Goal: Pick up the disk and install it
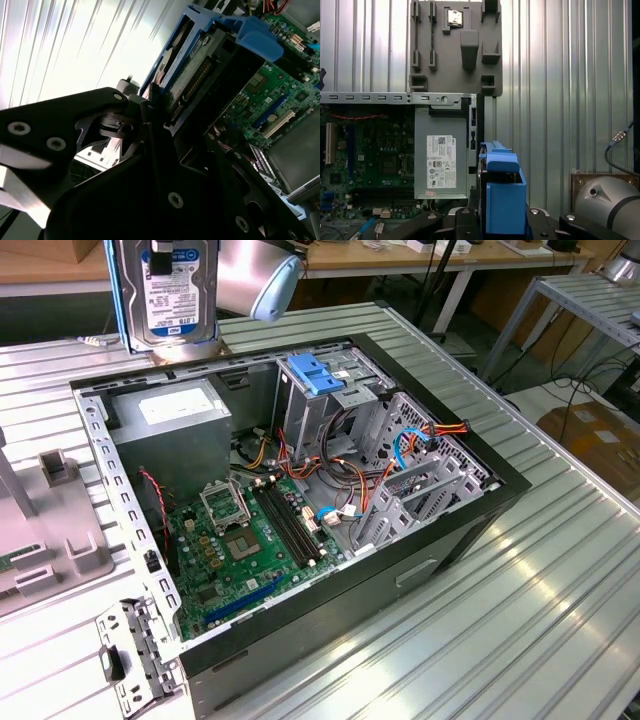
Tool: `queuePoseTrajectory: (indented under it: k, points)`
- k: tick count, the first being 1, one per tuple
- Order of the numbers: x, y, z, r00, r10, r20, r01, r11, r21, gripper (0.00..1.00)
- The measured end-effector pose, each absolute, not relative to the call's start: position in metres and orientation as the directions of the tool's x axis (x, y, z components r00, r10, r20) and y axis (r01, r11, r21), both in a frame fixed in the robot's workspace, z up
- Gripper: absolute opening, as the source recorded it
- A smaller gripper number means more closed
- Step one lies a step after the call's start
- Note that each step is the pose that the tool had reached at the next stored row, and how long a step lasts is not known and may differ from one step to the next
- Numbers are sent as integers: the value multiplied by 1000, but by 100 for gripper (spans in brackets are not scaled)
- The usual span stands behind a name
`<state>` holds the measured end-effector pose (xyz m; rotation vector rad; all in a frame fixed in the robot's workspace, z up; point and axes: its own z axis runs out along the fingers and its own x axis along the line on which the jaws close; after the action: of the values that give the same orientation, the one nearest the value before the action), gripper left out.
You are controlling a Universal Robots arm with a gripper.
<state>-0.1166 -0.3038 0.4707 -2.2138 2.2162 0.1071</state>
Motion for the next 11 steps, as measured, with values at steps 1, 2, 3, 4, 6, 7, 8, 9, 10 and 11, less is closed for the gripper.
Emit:
queuePoseTrajectory:
  k: [1,2,3,4,6,7,8,9,10,11]
  points:
    - [-116,-304,471,-2,-999,-53,-999,0,43,36]
    - [-115,-304,471,-2,-999,-53,-999,0,43,36]
    - [-114,-305,471,-2,-999,-53,-999,0,43,36]
    - [-113,-305,471,-2,-999,-53,-999,0,43,36]
    - [-112,-306,470,-2,-999,-53,-999,0,43,36]
    - [-111,-306,470,-2,-999,-53,-999,0,43,36]
    - [-110,-306,470,-2,-999,-53,-999,0,43,36]
    - [-110,-306,470,-2,-999,-53,-999,0,43,36]
    - [-109,-307,470,-2,-999,-53,-999,0,43,36]
    - [-109,-307,470,-2,-999,-53,-999,0,43,36]
